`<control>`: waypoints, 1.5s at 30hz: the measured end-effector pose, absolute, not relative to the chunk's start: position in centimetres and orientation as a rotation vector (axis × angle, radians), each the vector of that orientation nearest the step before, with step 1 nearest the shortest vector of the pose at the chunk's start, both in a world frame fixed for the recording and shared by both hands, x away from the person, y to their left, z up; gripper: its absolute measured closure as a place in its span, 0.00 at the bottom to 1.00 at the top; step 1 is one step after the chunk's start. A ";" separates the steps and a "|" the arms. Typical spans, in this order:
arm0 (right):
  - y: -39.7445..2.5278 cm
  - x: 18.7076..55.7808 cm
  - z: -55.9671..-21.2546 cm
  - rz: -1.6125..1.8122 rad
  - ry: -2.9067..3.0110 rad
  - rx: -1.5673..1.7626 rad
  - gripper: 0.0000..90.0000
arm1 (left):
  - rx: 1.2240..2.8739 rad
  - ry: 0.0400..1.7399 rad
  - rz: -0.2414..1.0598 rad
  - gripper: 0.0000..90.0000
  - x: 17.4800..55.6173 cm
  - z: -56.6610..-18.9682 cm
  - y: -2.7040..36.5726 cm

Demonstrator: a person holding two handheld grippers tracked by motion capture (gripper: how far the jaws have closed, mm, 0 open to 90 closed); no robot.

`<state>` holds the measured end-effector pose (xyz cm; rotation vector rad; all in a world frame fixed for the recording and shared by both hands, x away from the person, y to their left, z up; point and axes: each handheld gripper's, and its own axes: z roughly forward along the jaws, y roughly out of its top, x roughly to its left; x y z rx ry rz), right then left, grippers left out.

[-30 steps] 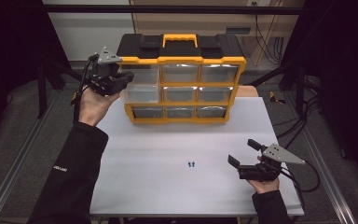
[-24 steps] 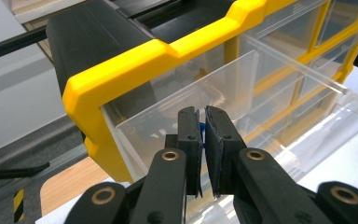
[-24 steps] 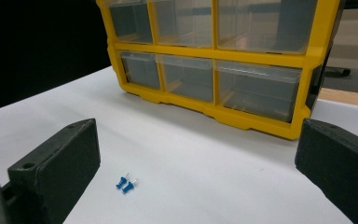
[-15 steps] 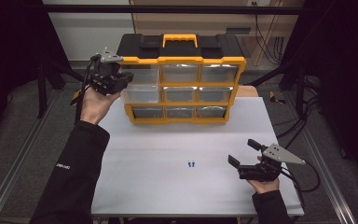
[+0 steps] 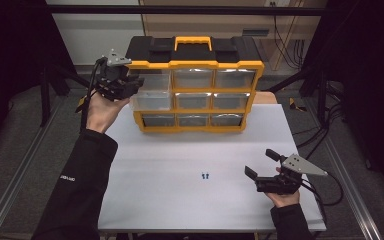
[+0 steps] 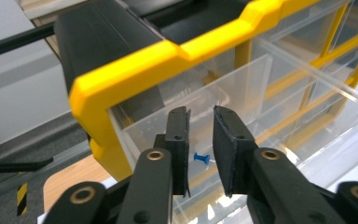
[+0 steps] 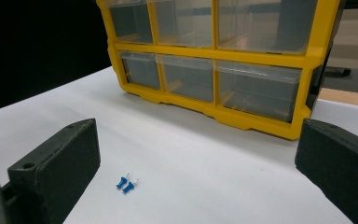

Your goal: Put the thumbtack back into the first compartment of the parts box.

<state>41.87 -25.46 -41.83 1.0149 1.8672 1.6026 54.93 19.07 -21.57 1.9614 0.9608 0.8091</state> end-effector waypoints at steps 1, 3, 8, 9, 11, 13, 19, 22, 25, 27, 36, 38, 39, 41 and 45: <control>-25.5 41.9 -41.8 1.606 1.867 1.015 0.01 | 1.955 0.957 0.810 0.79 54.8 -21.4 19.1; -25.5 41.8 -41.8 1.605 1.865 1.016 0.01 | 1.929 0.943 0.806 0.76 54.3 -21.1 19.3; -25.5 41.9 -41.8 1.609 1.865 1.017 0.01 | 1.875 0.914 0.787 0.62 53.3 -20.6 19.7; -25.5 41.9 -41.8 1.602 1.865 1.016 0.01 | 1.863 0.912 0.787 0.59 53.2 -20.5 19.7; -25.5 41.9 -41.8 1.605 1.865 1.015 0.01 | 1.854 0.905 0.774 0.53 52.8 -20.4 19.8; -25.5 41.9 -41.8 1.605 1.861 1.020 0.01 | 1.844 0.904 0.760 0.48 52.5 -20.4 19.9; -25.5 41.8 -41.8 1.611 1.859 1.018 0.01 | 1.822 0.857 0.770 0.29 51.1 -20.6 20.2; -25.6 41.8 -41.7 1.611 1.857 1.014 0.01 | 1.811 0.858 0.799 0.21 50.4 -20.8 20.4; -25.6 41.9 -41.7 1.607 1.856 1.013 0.01 | 1.792 0.854 0.810 0.16 49.8 -21.2 20.7; -25.6 41.9 -41.7 1.608 1.856 1.013 0.01 | 1.777 0.845 0.816 0.14 49.3 -21.5 20.9; -25.6 41.8 -41.7 1.606 1.855 1.013 0.01 | 1.756 0.796 0.831 0.06 47.1 -22.9 21.7; -25.6 41.8 -41.7 1.606 1.855 1.017 0.01 | 1.750 0.791 0.826 0.05 46.7 -23.3 21.7; -25.6 41.8 -41.7 1.607 1.855 1.013 0.01 | 1.753 0.787 0.827 0.04 46.5 -23.5 21.7; -25.6 41.8 -41.7 1.606 1.856 1.013 0.01 | 1.757 0.784 0.821 0.03 46.2 -23.9 21.7; -25.6 41.8 -41.7 1.610 1.856 1.013 0.01 | 1.757 0.768 0.814 0.02 45.5 -24.8 21.8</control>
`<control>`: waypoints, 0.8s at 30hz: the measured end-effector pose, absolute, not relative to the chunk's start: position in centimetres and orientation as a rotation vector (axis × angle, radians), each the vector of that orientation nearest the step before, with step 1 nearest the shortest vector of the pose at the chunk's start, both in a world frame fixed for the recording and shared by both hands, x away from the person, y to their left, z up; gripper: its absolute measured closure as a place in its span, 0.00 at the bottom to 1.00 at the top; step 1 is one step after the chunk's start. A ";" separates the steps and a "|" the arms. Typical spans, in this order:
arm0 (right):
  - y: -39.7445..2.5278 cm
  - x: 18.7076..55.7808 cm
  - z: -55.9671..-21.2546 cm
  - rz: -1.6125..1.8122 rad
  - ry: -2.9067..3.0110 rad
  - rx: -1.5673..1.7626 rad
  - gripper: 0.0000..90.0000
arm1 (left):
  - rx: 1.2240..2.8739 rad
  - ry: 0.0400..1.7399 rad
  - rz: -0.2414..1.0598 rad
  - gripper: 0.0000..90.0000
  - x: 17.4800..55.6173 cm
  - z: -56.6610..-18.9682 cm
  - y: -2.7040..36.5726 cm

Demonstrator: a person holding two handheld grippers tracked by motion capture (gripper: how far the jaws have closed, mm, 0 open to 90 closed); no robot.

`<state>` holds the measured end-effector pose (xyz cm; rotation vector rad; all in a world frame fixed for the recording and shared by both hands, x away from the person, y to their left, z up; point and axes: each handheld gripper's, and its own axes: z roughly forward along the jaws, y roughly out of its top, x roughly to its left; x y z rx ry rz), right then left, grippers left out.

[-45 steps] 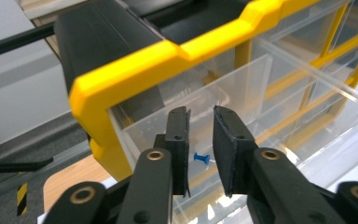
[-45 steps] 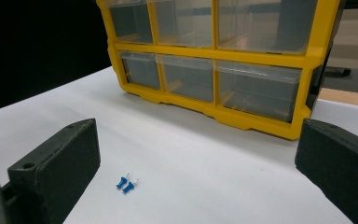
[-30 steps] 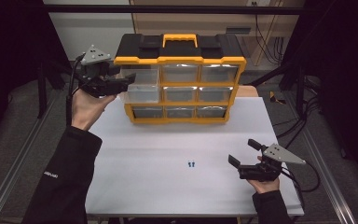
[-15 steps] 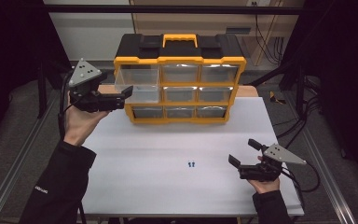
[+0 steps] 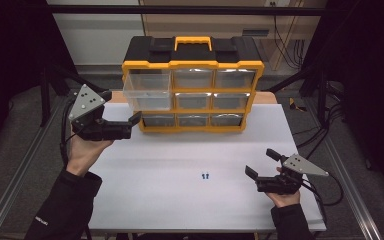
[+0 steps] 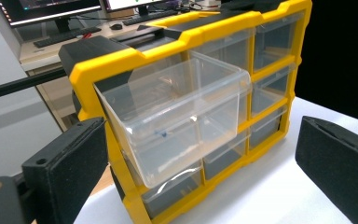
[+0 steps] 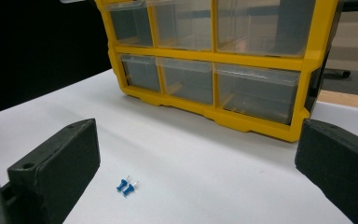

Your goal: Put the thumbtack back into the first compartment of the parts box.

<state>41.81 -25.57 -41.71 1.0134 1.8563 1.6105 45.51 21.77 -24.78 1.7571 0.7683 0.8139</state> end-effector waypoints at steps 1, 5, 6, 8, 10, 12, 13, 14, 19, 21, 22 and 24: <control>-25.6 41.8 -41.7 1.610 1.856 1.014 0.01 | 1.756 0.765 0.807 0.02 45.4 -25.0 21.8; -25.5 41.8 -41.7 1.608 1.855 1.012 0.01 | 1.757 0.755 0.801 0.02 44.8 -26.2 21.7; -25.5 41.8 -41.7 1.607 1.854 1.011 0.01 | 1.759 0.754 0.792 0.02 44.6 -26.5 21.7; -25.5 41.8 -41.7 1.608 1.853 1.011 0.01 | 1.752 0.753 0.791 0.02 44.4 -27.0 21.7; -25.5 41.8 -41.7 1.608 1.853 1.011 0.01 | 1.742 0.754 0.784 0.02 44.2 -27.6 21.7; -25.5 41.8 -41.7 1.609 1.853 1.011 0.01 | 1.733 0.754 0.772 0.03 44.0 -28.3 21.8; -25.5 41.8 -41.7 1.608 1.853 1.010 0.01 | 1.729 0.757 0.763 0.03 43.9 -28.6 21.8; -25.5 41.8 -41.7 1.607 1.854 1.010 0.01 | 1.725 0.756 0.757 0.03 43.8 -28.9 21.8; -25.5 41.8 -41.7 1.607 1.854 1.010 0.01 | 1.719 0.764 0.749 0.03 43.6 -30.4 21.5; -25.5 41.8 -41.7 1.606 1.854 1.015 0.01 | 1.717 0.765 0.739 0.03 43.5 -30.8 21.4; -25.5 41.8 -41.7 1.604 1.853 1.020 0.01 | 1.716 0.763 0.734 0.03 43.5 -31.1 21.3; -25.5 41.8 -41.7 1.607 1.857 1.013 0.01 | 1.714 0.762 0.729 0.03 43.4 -31.5 21.1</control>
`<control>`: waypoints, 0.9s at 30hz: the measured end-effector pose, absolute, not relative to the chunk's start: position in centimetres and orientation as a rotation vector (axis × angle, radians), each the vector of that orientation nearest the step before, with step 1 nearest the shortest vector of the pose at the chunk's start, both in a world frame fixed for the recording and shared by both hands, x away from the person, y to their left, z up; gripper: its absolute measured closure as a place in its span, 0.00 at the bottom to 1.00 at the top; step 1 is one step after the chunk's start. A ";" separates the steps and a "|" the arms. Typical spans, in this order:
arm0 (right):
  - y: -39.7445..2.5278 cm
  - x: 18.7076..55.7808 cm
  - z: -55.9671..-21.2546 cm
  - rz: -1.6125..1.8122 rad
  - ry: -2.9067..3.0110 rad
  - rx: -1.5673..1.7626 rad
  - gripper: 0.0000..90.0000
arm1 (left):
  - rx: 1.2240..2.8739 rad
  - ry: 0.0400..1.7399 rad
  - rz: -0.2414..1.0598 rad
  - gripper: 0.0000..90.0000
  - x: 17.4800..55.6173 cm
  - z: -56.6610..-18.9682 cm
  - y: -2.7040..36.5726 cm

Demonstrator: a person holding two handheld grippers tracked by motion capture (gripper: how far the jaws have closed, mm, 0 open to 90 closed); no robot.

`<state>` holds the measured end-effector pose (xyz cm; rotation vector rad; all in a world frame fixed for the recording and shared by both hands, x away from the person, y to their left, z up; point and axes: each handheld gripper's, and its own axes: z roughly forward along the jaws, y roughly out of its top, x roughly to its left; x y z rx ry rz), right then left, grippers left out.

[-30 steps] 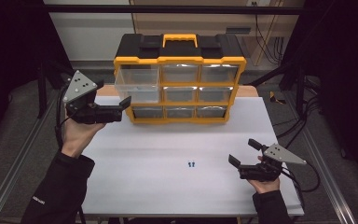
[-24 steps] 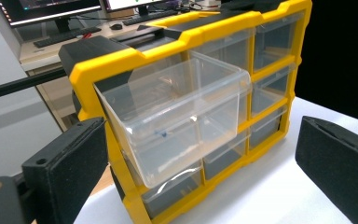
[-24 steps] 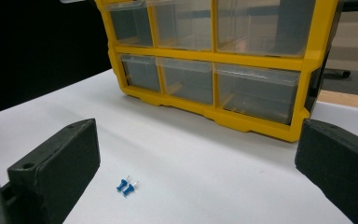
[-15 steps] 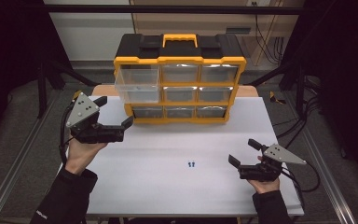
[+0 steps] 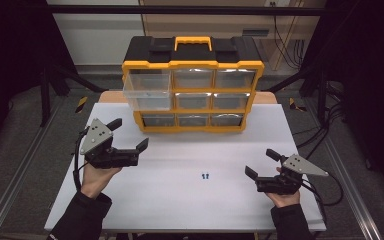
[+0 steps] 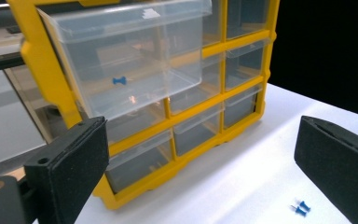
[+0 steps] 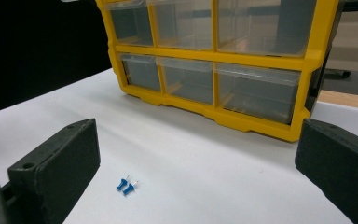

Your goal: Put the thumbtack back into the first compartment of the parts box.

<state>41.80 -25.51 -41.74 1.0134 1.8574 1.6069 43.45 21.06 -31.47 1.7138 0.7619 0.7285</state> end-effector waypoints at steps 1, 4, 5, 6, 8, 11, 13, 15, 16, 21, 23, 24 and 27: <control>-25.5 41.8 -41.7 1.605 1.853 1.020 0.01 | 1.709 0.752 0.735 0.03 43.5 -31.6 20.9; -25.5 41.8 -41.7 1.604 1.855 1.021 0.01 | 1.718 0.748 0.731 0.03 43.4 -32.2 20.5; -25.5 41.8 -41.7 1.609 1.857 1.019 0.01 | 1.723 0.761 0.718 0.03 43.3 -32.4 20.4; -25.5 41.8 -41.7 1.609 1.857 1.020 0.01 | 1.719 0.751 0.730 0.03 43.3 -32.6 20.2; -25.5 41.8 -41.7 1.608 1.856 1.021 0.01 | 1.729 0.749 0.718 0.03 43.2 -33.1 19.9; -25.5 41.8 -41.8 1.612 1.858 1.013 0.01 | 1.749 0.760 0.699 0.03 43.3 -33.9 19.3; -25.5 41.8 -41.8 1.610 1.861 1.010 0.01 | 1.762 0.758 0.690 0.03 43.3 -34.3 18.9; -25.5 41.8 -41.8 1.608 1.859 1.008 0.01 | 1.773 0.757 0.692 0.03 43.4 -34.9 18.4; -25.5 41.8 -41.8 1.609 1.858 1.012 0.01 | 1.785 0.757 0.691 0.03 43.4 -35.2 18.1; -25.5 41.8 -41.8 1.606 1.861 1.009 0.01 | 1.826 0.756 0.671 0.04 43.6 -36.3 16.9; -25.5 41.8 -41.8 1.612 1.864 1.013 0.01 | 1.829 0.758 0.668 0.04 43.6 -36.8 16.4; -25.5 41.8 -41.8 1.605 1.863 1.013 0.01 | 1.830 0.761 0.663 0.04 43.6 -37.0 16.3; -25.5 41.8 -41.8 1.607 1.863 1.012 0.01 | 1.850 0.756 0.645 0.04 43.7 -37.5 15.8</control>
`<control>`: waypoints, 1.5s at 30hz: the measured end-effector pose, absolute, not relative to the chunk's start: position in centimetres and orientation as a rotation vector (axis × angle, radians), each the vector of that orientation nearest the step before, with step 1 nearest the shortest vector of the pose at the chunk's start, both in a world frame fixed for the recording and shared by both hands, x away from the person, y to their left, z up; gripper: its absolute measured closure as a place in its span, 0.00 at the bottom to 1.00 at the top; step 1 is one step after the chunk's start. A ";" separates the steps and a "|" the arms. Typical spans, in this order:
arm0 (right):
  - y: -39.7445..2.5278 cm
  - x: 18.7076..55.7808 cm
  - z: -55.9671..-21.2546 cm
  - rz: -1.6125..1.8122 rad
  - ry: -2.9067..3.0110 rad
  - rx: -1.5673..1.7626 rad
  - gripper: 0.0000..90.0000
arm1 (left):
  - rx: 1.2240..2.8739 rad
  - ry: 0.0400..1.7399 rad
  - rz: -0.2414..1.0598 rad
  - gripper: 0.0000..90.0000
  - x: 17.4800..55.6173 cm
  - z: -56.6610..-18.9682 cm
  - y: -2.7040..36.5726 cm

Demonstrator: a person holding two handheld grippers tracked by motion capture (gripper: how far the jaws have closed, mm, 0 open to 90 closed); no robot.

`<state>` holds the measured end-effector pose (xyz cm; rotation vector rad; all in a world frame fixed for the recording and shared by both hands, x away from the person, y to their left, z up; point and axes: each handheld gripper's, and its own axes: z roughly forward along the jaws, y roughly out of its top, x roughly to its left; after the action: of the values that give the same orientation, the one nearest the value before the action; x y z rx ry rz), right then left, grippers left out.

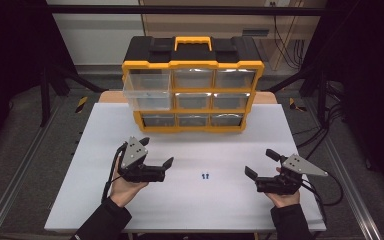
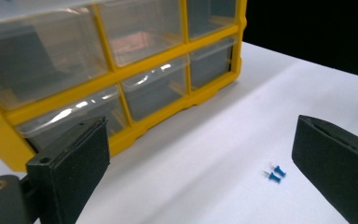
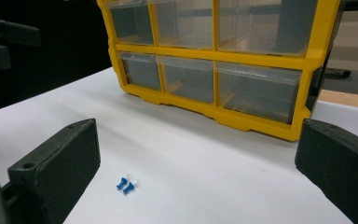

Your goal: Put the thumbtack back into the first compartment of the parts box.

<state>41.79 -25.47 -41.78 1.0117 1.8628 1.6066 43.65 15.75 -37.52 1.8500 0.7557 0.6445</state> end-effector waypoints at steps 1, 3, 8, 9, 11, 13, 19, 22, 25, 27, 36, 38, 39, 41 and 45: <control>-25.5 41.8 -41.8 1.607 1.863 1.012 0.01 | 1.856 0.755 0.637 0.04 43.7 -37.7 15.6; -25.5 41.8 -41.8 1.606 1.864 1.014 0.01 | 1.863 0.753 0.627 0.04 43.7 -38.0 15.3; -25.5 41.8 -41.8 1.604 1.863 1.013 0.01 | 1.884 0.751 0.608 0.04 43.9 -38.8 14.4; -25.5 41.8 -41.8 1.604 1.863 1.013 0.01 | 1.883 0.754 0.605 0.04 43.9 -39.0 14.2; -25.5 41.8 -41.8 1.603 1.864 1.014 0.01 | 1.902 0.748 0.604 0.04 44.0 -39.4 13.6; -25.4 41.8 -41.8 1.601 1.864 1.014 0.01 | 1.911 0.749 0.602 0.04 44.1 -39.6 13.1; -25.5 41.8 -41.8 1.608 1.862 1.011 0.01 | 1.927 0.750 0.584 0.04 44.6 -40.2 11.7; -25.5 41.8 -41.8 1.609 1.863 1.013 0.01 | 1.942 0.753 0.579 0.04 45.0 -40.6 10.8; -25.4 41.8 -41.8 1.604 1.862 1.020 0.01 | 1.954 0.766 0.561 0.04 45.3 -41.2 10.0; -25.5 41.8 -41.8 1.608 1.863 1.011 0.01 | 1.957 0.772 0.557 0.04 45.5 -41.5 9.5; -25.5 41.8 -41.7 1.610 1.860 1.013 0.01 | 1.987 0.799 0.547 0.05 46.1 -42.6 7.7; -25.5 41.8 -41.7 1.606 1.855 1.018 0.01 | 1.997 0.815 0.538 0.05 46.3 -43.1 7.3; -25.5 41.8 -41.7 1.611 1.854 1.005 0.01 | 2.002 0.818 0.537 0.05 46.4 -43.2 7.2; -25.5 41.8 -41.7 1.609 1.856 1.010 0.01 | 2.008 0.833 0.525 0.05 46.5 -43.6 6.9; -25.5 41.8 -41.8 1.609 1.855 1.005 0.01 | 2.049 0.847 0.531 0.05 46.7 -44.4 6.3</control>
<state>41.82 -25.53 -41.76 1.0048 1.8554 1.6090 46.73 6.25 -44.41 2.0491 0.8474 0.5305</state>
